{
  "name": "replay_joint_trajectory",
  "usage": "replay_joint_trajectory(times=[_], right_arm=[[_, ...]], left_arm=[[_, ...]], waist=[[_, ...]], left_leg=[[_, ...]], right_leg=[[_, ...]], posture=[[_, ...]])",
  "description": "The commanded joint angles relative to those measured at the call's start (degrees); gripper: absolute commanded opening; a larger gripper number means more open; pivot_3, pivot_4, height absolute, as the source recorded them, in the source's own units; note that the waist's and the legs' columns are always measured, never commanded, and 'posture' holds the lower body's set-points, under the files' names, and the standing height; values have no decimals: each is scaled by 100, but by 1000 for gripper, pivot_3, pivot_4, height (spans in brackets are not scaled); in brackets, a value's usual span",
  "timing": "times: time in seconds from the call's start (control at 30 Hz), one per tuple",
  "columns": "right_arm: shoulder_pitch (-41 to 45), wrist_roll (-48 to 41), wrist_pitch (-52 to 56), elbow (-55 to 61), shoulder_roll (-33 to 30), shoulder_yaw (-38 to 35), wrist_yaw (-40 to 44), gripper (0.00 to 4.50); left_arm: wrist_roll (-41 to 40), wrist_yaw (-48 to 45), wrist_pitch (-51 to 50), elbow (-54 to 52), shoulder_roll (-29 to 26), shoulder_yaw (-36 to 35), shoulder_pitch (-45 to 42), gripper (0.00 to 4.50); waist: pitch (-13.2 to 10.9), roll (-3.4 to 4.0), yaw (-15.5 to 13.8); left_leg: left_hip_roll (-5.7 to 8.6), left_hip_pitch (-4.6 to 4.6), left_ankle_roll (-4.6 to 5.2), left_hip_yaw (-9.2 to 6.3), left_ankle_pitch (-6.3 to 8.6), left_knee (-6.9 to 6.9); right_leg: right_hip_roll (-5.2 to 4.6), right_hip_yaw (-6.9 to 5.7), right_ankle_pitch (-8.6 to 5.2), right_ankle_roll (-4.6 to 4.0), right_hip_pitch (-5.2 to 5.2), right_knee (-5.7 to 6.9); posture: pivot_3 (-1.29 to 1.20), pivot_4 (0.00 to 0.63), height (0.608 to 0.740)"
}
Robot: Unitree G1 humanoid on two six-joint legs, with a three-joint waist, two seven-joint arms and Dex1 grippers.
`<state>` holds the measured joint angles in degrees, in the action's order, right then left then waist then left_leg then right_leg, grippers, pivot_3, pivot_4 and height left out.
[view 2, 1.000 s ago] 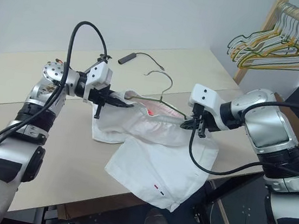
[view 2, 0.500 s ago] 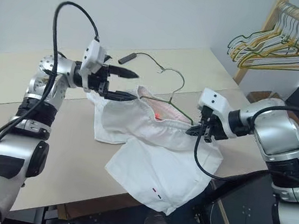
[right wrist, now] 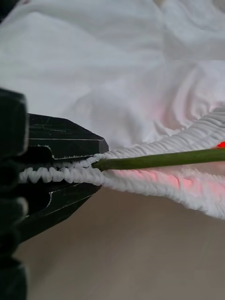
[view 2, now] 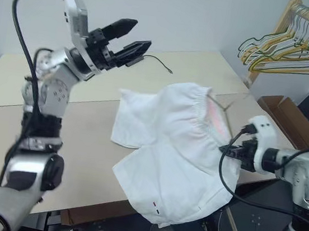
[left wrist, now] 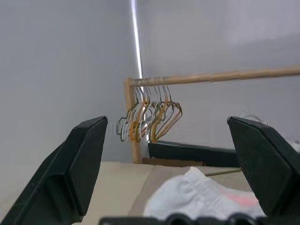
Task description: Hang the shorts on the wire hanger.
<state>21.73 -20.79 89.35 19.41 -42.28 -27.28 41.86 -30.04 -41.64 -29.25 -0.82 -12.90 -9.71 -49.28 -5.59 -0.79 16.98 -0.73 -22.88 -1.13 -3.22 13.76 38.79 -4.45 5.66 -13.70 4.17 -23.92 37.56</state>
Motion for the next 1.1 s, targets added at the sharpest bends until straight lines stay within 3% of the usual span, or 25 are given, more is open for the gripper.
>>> replay_joint_trajectory(times=[0.03, 0.13, 0.2, 0.27, 0.37, 0.7, 1.1], right_arm=[[-63, 255, 315, 408, 89, -931, -880, 112], [6, 290, 315, 493, 205, -1395, -1497, 112], [183, 248, 315, 400, 199, -1574, -1888, 112], [417, 214, 315, 254, 159, -1676, -2248, 112], [812, 158, 315, -117, 86, -1781, -2752, 112], [2739, 542, 315, -1628, -293, -1997, -4391, 112], [4428, 1682, 315, -3342, -347, -2657, -5447, 112]], left_arm=[[-394, 889, -509, -1297, 273, 98, 202, 4468], [-512, 1984, -866, -1734, 808, 47, 179, 4468], [-547, 2327, -1263, -1918, 814, 123, 99, 4468], [-675, 2313, -1573, -2092, 650, 214, 69, 4468], [-897, 2350, -1854, -2188, 501, 227, 29, 4468], [-1557, 1825, -1871, -2425, 227, 436, 152, 4468], [-1669, 1389, -1611, -2254, 116, 610, 142, 4468]], waist=[[1, 1, -15], [2, 3, -5], [2, 4, 47], [3, 12, 159], [5, 14, 292], [16, 33, 528], [20, 39, 587]], left_leg=[[0, 1, 0, 2, 0, 1], [2, 2, 0, 8, 0, -1], [1, 39, 7, 9, 6, -9], [1, 71, 21, 14, 17, -17], [0, 105, 18, 18, 19, -37], [1, 117, 18, 26, 18, -59], [0, 117, 19, 30, 18, -81]], right_leg=[[1, 0, 0, 0, 1, 1], [3, 2, -1, 1, 9, -11], [5, -1, -2, 4, 62, -45], [6, 0, -34, 51, 110, -62], [5, 0, -37, 55, 165, -92], [5, 8, -37, 53, 171, -109], [4, 10, -36, 52, 177, -145]], posture=[[-326, 86, 740], [-348, 82, 740], [-353, 77, 740], [-357, 71, 740], [-355, 64, 740], [-355, 49, 740], [-362, 52, 740]])
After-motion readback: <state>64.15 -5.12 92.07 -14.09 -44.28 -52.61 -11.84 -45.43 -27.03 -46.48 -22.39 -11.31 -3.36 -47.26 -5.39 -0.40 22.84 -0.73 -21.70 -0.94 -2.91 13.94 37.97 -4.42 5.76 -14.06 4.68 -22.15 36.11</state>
